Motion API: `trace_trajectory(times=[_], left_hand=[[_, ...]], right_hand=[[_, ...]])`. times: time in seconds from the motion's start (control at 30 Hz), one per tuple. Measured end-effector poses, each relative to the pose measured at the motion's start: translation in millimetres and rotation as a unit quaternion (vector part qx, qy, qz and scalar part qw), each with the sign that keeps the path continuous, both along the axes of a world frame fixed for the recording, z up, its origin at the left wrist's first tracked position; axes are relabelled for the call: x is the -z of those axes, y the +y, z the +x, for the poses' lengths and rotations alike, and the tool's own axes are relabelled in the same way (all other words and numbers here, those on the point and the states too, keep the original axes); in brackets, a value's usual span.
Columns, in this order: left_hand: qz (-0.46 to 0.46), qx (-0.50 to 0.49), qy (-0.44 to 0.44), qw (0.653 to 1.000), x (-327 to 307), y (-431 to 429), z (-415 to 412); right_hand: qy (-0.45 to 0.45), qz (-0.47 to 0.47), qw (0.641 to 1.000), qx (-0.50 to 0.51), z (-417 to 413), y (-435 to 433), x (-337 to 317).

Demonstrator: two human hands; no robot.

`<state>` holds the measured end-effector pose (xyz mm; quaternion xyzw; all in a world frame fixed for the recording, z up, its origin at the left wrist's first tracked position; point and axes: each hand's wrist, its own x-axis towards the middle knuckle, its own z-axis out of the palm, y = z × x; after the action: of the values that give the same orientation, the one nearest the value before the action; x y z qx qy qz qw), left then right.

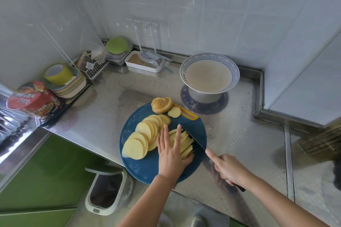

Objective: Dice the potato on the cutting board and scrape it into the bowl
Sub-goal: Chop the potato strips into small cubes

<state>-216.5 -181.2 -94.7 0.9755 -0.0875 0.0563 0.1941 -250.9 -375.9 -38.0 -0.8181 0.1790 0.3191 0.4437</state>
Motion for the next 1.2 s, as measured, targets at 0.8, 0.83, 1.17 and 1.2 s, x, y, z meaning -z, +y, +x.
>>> trace_trajectory(times=[0.8,0.83,1.17,1.2], left_hand=[[-0.051,0.034,-0.079,0.995,6,6,-2],[-0.059,0.030,-0.080,0.995,5,6,-2],[-0.033,0.004,-0.022,0.999,-1,3,-2],[-0.028,0.001,-0.015,0.999,-1,3,-1]], right_hand=[[0.080,0.099,0.991,0.029,35,-9,-4],[0.083,0.093,0.992,0.017,36,-9,-5],[0.057,0.021,0.998,-0.035,30,-2,-5],[0.054,0.020,0.998,-0.035,28,0,-4]])
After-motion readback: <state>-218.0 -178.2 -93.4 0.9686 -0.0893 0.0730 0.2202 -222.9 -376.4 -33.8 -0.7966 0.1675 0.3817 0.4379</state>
